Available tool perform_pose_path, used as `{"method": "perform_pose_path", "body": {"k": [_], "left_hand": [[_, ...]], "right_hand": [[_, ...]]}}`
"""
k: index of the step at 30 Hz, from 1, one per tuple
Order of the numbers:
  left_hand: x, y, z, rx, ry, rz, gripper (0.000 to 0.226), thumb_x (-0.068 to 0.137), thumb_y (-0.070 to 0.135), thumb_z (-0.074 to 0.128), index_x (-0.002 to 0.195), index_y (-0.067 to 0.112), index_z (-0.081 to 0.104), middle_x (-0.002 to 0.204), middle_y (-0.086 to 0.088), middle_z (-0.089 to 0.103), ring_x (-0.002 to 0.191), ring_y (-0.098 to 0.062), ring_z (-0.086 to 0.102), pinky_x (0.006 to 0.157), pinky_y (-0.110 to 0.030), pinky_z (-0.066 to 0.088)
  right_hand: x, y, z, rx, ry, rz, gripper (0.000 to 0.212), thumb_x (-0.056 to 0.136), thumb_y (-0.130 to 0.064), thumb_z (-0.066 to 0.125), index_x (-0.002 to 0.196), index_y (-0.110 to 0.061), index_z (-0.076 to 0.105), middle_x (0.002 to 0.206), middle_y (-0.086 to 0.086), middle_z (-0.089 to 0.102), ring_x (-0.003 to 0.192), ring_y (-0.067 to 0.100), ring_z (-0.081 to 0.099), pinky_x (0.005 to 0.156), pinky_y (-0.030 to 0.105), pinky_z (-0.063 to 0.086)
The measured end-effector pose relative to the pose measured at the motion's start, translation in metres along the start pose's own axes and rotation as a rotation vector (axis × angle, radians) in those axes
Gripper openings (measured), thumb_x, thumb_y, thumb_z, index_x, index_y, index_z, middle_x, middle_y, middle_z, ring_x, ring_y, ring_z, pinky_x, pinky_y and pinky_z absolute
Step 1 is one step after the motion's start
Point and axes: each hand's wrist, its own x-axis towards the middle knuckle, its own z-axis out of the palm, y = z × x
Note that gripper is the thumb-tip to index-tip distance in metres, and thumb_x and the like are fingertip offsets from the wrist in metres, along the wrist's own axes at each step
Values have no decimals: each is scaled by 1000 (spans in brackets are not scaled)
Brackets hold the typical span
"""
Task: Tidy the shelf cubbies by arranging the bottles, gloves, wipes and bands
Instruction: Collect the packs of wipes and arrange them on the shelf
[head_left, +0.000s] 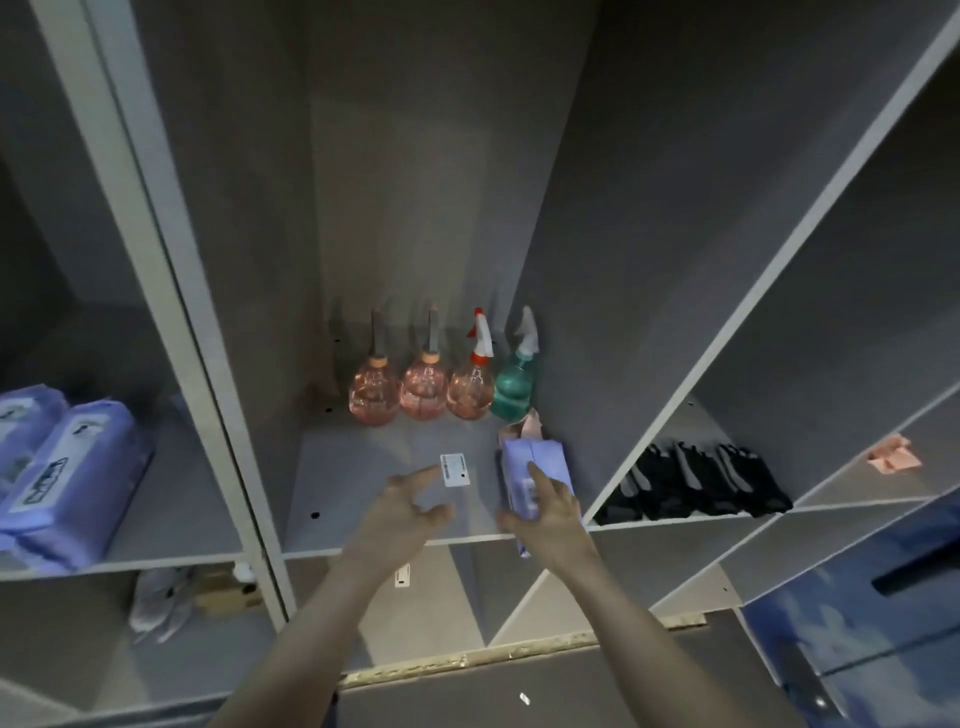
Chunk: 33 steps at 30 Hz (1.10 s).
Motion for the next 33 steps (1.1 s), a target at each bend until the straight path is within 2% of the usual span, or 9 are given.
{"method": "perform_pose_path", "body": {"k": [8, 11, 15, 19, 21, 23, 25, 29, 33], "left_hand": [[64, -9, -10, 139, -84, -75, 59, 84, 34, 64, 140, 33, 44, 137, 0, 45, 116, -18, 56, 94, -21, 39], [82, -14, -13, 104, -62, -69, 57, 85, 29, 66, 139, 33, 46, 139, 0, 46, 115, -14, 57, 100, -23, 41], [94, -18, -7, 48, -84, -82, 57, 85, 29, 66, 138, 32, 47, 141, 2, 48, 122, -11, 52, 104, -24, 40], [89, -3, 5, -173, -145, -120, 50, 90, 32, 63, 136, 39, 44, 118, 11, 61, 101, -6, 58, 69, -17, 48], [81, 6, 11, -298, -194, -177, 57, 88, 46, 61, 137, 49, 32, 119, 11, 61, 92, -5, 62, 59, -19, 51], [73, 3, 14, -388, -173, -189, 88, 75, 55, 71, 146, 45, 19, 127, 4, 61, 98, -11, 65, 75, -23, 56], [62, -4, 11, -403, -137, -155, 102, 59, 51, 79, 145, 38, 26, 122, 3, 64, 103, -13, 66, 89, -28, 54], [24, -15, -3, -376, -26, -128, 93, 52, 45, 75, 138, 47, 39, 114, 8, 68, 98, -12, 68, 88, -34, 55], [-28, -16, -18, -279, 88, -88, 86, 61, 46, 73, 135, 59, 32, 118, 14, 61, 103, -10, 62, 93, -33, 50]], "right_hand": [[76, 26, 13, -427, -43, 233, 108, 77, -65, 58, 150, -31, -15, 159, 13, -2, 136, 37, 30, 106, 41, 33], [86, 24, 19, -532, 22, 213, 110, 75, -63, 58, 149, -32, -18, 150, 11, 14, 128, 33, 38, 101, 40, 40], [91, 12, 9, -201, 34, 222, 102, 77, -50, 65, 151, -33, -4, 135, 11, 30, 124, 36, 44, 100, 38, 41], [70, -16, 17, 193, 56, 89, 100, 75, -37, 72, 152, -30, 8, 139, 11, 32, 127, 34, 45, 101, 38, 42], [50, -34, 26, 349, 47, 47, 111, 61, -50, 72, 151, -32, 10, 142, 6, 36, 129, 29, 45, 102, 41, 43], [29, -46, 33, 393, 16, 5, 117, 49, -65, 62, 150, -35, 13, 141, -1, 36, 128, 21, 47, 102, 39, 44], [7, -50, 38, 369, -12, -61, 113, 46, -69, 55, 148, -40, 16, 133, -6, 34, 119, 14, 51, 94, 30, 47], [-33, -45, 46, 415, -90, -209, 95, 65, -52, 75, 139, -51, 14, 139, -12, 28, 113, -6, 46, 77, 8, 44], [-69, -52, 43, 524, -192, -188, 102, 76, -38, 76, 147, -44, 3, 152, -24, 14, 133, -1, 34, 84, 11, 48]]}}
